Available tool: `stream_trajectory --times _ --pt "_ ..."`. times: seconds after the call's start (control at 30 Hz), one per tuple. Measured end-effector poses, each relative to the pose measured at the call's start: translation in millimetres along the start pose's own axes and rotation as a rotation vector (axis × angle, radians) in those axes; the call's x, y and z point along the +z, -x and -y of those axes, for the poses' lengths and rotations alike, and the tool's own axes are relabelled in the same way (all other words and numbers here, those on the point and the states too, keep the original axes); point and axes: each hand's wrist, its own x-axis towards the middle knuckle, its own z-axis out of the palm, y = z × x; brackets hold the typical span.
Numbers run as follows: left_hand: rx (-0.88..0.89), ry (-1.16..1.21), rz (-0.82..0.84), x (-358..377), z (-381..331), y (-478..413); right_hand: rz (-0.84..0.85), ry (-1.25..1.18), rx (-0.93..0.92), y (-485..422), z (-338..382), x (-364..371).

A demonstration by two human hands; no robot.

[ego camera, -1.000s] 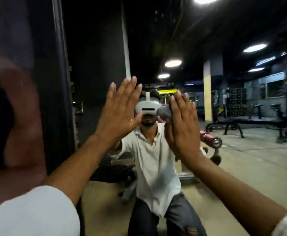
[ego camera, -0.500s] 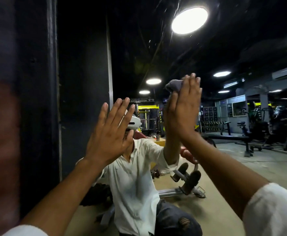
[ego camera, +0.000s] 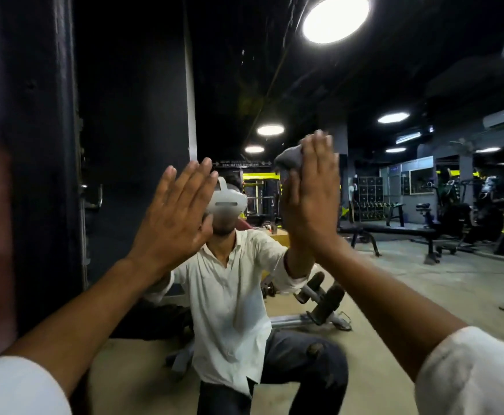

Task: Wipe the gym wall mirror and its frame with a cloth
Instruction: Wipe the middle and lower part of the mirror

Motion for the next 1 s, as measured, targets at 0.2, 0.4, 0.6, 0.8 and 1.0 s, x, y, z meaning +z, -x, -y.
stream_trajectory --times 0.2,0.4,0.6,0.8,1.0 --pt "0.147 0.018 0.066 -1 -38 18 0.495 0.056 -0.803 125 -14 -14" --pt "0.112 0.016 0.089 1 -48 33 0.256 -0.018 -0.217 130 -6 -11" --pt "0.232 0.021 0.105 -1 -68 63 0.625 0.035 -0.809 251 -14 -20" --pt "0.371 0.050 0.064 -1 -70 68 0.435 0.038 -0.293 250 -48 -48" --pt "0.358 0.091 0.043 -6 -74 57 0.524 0.083 -0.526 224 -62 -57"
